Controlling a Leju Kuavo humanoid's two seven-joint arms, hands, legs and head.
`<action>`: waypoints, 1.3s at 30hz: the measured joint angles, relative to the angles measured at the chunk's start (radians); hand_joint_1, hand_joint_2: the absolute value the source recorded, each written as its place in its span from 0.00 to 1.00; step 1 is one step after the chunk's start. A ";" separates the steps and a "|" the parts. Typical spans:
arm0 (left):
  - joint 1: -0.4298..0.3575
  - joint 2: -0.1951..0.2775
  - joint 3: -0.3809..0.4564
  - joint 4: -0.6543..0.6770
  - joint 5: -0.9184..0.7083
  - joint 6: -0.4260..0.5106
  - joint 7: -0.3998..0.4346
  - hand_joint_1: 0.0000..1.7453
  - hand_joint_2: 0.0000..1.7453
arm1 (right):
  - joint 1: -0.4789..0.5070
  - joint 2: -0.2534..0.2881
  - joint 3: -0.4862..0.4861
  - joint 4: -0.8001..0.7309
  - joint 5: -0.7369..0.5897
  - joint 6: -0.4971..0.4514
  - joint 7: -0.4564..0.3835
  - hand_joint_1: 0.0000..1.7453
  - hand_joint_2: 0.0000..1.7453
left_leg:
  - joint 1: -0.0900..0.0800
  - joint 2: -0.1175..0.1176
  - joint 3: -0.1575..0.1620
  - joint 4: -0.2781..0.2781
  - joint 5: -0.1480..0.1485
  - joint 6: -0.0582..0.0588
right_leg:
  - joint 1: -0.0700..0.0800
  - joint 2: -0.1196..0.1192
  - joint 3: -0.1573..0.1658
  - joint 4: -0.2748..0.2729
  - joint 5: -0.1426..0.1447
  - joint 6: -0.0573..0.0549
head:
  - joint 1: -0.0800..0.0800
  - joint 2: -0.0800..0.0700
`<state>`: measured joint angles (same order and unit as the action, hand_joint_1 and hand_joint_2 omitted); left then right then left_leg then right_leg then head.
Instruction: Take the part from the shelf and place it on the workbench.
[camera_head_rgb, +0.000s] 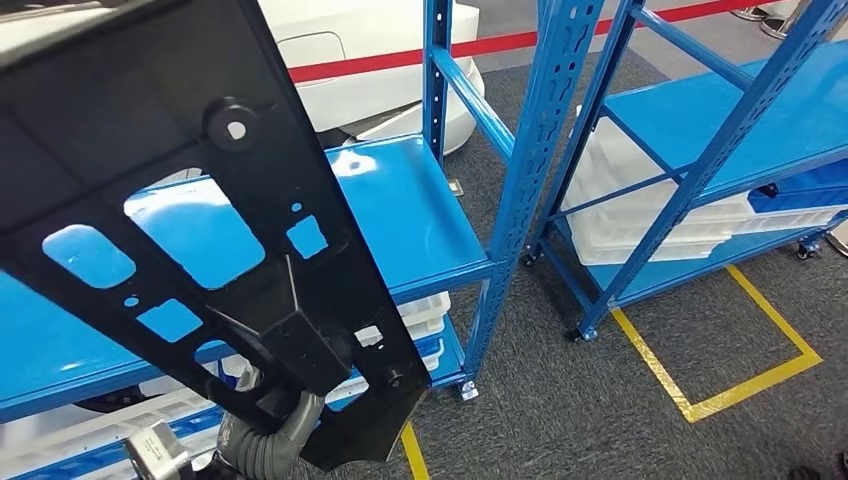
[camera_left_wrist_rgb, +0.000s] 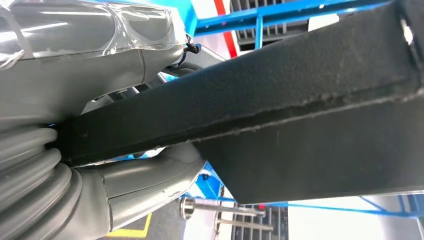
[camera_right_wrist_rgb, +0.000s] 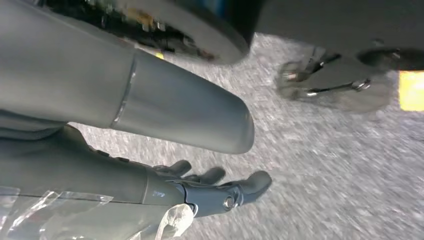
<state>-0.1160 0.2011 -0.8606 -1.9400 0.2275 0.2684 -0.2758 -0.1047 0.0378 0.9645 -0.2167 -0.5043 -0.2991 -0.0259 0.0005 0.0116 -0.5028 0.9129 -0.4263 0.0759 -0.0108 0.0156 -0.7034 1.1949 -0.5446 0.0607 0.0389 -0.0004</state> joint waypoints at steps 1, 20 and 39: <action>0.000 0.000 -0.001 0.003 0.001 0.000 0.000 1.00 1.00 | 0.000 0.000 0.000 0.000 0.000 0.000 0.000 0.00 0.00 | 0.000 0.003 -0.014 0.001 0.011 -0.001 | -0.001 -0.002 0.002 0.044 -0.005 0.003 | 0.000 0.000; 0.005 0.000 -0.018 0.015 0.009 0.004 0.007 1.00 1.00 | -0.007 0.000 0.000 0.001 0.004 0.000 0.015 0.00 0.00 | 0.017 -0.001 -0.027 0.181 -0.045 -0.076 | 0.002 -0.012 0.133 -0.278 0.162 -0.040 | -0.005 0.000; 0.002 -0.003 -0.021 0.020 0.017 0.010 0.007 1.00 1.00 | -0.008 -0.001 0.000 0.002 0.010 -0.002 0.014 0.00 0.00 | -0.011 0.004 -0.085 0.012 0.090 -0.025 | 0.014 -0.009 0.298 -0.303 0.047 -0.031 | -0.001 0.000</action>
<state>-0.1138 0.1984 -0.8815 -1.9203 0.2441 0.2782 -0.2686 -0.1127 0.0364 0.9641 -0.2152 -0.4948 -0.3013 -0.0119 -0.0102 0.0158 -0.5876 0.9245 -0.3360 0.0507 0.0032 0.0068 -0.4054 0.8921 -0.4976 0.0296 0.0380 -0.0002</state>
